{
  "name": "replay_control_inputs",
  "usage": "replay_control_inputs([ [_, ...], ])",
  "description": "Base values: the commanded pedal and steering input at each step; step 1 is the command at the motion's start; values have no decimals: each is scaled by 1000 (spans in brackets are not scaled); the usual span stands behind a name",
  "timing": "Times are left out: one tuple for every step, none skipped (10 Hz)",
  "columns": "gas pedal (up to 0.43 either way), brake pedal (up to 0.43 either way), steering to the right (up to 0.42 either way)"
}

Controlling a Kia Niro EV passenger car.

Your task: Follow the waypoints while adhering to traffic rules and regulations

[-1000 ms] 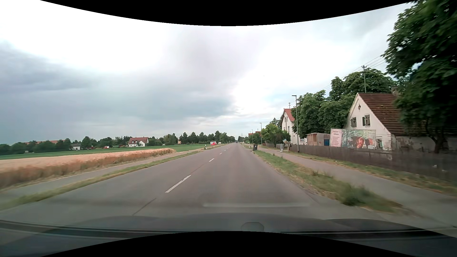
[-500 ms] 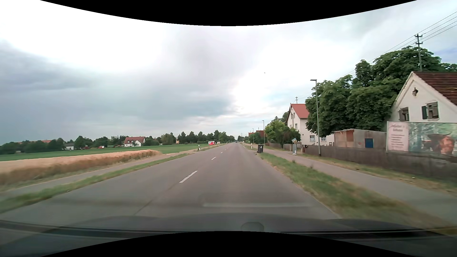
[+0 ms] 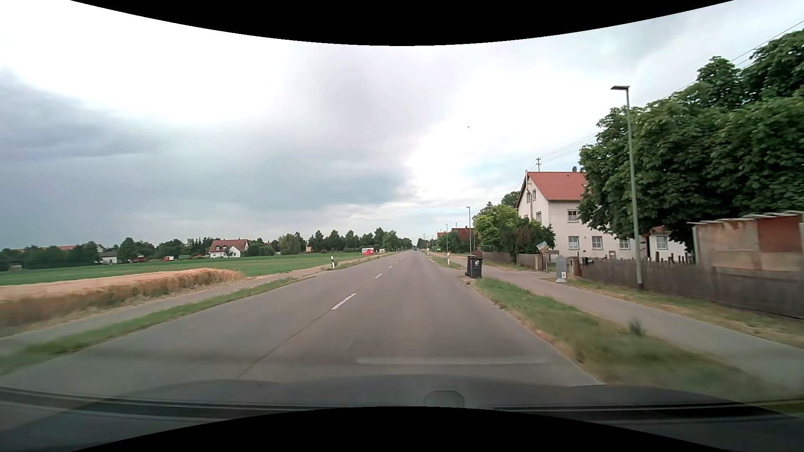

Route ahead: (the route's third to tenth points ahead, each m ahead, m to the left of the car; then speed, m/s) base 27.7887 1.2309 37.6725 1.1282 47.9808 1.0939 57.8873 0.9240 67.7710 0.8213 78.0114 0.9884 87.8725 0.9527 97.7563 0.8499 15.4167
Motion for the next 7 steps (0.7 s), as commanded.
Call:
replay_control_inputs([
  [177, 0, -1],
  [177, 0, -1],
  [177, 0, -1],
  [177, 0, -1],
  [177, 0, -1],
  [177, 0, -1],
  [177, 0, -1],
])
